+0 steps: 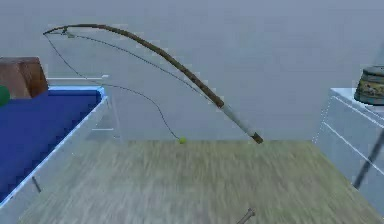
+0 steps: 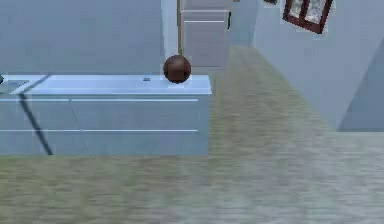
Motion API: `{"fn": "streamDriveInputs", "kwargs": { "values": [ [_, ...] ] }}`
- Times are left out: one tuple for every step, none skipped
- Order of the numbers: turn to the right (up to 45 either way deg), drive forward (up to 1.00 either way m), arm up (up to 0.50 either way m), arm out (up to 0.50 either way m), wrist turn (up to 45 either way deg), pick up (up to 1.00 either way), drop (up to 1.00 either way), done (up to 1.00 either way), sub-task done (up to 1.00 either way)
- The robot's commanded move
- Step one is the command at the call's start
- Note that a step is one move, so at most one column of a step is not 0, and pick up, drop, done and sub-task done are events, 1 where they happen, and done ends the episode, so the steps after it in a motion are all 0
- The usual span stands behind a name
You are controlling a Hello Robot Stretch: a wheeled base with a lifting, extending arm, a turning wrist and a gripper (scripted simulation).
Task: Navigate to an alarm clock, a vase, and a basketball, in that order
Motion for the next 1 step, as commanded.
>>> {"fn": "streamDriveInputs", "kwargs": {
  "values": [
    [-45.0, 0.0, 0.0, 0.0, 0.0, 0.0, 0.0, 0.0, 0.0]
  ]
}}
